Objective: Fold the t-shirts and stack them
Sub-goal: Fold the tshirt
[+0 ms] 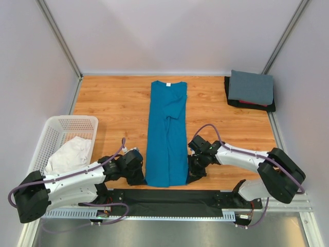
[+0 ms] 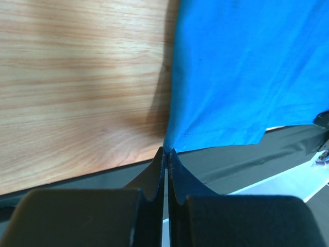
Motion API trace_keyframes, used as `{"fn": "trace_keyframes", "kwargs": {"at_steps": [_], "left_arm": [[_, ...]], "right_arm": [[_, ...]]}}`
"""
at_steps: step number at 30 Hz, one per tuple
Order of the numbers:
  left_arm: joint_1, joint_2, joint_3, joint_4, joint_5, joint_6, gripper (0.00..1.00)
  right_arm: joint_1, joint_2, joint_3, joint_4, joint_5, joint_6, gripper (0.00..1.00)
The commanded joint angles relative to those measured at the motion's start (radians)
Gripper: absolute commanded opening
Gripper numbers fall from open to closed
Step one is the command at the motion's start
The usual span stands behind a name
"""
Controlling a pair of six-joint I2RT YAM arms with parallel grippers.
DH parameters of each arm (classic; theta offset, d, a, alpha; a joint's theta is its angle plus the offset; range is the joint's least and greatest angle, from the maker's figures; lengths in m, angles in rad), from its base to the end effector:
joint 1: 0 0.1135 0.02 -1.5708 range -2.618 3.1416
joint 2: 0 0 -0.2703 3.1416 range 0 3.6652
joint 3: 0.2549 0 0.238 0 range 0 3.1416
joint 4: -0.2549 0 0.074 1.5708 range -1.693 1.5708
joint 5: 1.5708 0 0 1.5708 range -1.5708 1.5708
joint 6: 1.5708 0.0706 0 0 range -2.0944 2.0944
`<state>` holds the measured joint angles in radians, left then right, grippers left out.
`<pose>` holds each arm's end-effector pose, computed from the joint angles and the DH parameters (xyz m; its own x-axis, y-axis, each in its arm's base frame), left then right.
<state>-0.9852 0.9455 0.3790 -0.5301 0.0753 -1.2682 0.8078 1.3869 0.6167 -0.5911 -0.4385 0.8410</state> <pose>0.0808 -0.1315 0.1312 -0.9579 -0.2778 -0.0722 -0.2161 0.8634 -0.4558 0.1209 0.1699 0.1271 -0.9839 -0.0526 0.1709 0.0269 0.9015 0.4319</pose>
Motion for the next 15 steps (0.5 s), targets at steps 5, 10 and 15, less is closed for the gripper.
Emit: {"fn": "trace_keyframes", "kwargs": {"at_steps": [5,10,15], "left_arm": [[-0.006,-0.024,0.139,-0.102,-0.049,0.069,0.00],[-0.006,-0.039,0.270,-0.224,-0.163,0.108,0.00],[0.023,-0.002,0.383,-0.294,-0.235,0.199,0.00]], "right_arm": [[0.018,-0.139,0.052,-0.055,0.041,0.015,0.00],[0.018,-0.183,0.093,-0.070,0.073,0.015,0.00],[-0.007,-0.172,0.153,-0.065,0.087,-0.003,0.00]]}}
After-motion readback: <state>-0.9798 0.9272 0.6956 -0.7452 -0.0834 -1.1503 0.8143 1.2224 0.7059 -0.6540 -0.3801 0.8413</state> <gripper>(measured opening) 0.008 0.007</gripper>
